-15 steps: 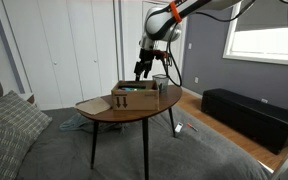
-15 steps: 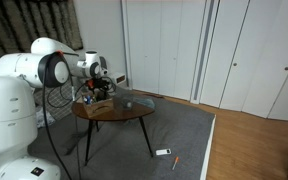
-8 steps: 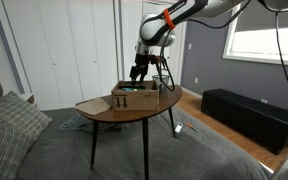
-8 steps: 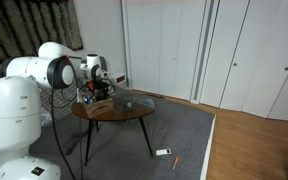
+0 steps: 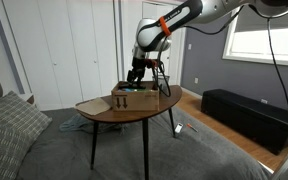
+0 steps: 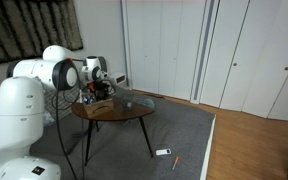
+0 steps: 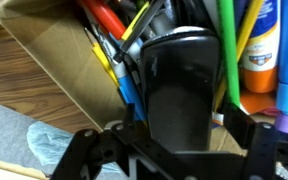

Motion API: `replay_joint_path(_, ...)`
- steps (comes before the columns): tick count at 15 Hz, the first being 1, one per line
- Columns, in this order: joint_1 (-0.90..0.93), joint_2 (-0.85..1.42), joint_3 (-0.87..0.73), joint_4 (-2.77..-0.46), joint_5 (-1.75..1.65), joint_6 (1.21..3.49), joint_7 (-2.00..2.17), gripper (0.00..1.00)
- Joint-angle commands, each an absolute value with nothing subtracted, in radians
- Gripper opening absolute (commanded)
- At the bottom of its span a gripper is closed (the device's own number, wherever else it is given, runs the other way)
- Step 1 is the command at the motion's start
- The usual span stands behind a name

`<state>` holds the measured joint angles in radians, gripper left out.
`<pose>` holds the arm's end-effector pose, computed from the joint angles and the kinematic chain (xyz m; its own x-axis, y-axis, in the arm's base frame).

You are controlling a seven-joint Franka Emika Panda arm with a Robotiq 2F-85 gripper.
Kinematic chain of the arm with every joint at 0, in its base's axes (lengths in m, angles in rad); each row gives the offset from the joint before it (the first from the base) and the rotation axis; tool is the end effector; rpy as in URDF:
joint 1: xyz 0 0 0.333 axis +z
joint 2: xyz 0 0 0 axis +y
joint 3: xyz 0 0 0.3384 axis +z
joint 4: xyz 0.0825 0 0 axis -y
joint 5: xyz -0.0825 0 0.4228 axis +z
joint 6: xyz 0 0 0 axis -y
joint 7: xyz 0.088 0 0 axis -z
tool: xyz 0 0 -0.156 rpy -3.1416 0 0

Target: Remove the black and grey object from the box and put it on the table

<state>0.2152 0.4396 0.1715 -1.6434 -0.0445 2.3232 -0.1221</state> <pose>0.7004 0.2689 0.3423 0.8459 0.4728 0.2467 0.4887 -0.8724 -0.0037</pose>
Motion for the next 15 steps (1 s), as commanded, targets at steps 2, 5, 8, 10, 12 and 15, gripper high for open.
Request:
replay_joint_path(2, 0.240, 0.478, 0.160, -1.608, -0.087, 2.348, -0.089, 0.88)
replay_joint_path(5, 0.248, 0.485, 0.155, -1.607, -0.105, 2.358, -0.083, 0.78)
replay_joint_path(8, 0.254, 0.480, 0.152, -1.609, -0.122, 2.355, -0.075, 0.48)
replay_joint_path(10, 0.254, 0.466, 0.156, -1.613, -0.124, 2.346, -0.077, 0.46)
replay_joint_path(12, 0.254, 0.442, 0.161, -1.620, -0.119, 2.339, -0.078, 0.46)
replay_joint_path(15, 0.258, 0.391, 0.169, -1.636, -0.113, 2.322, -0.078, 0.46)
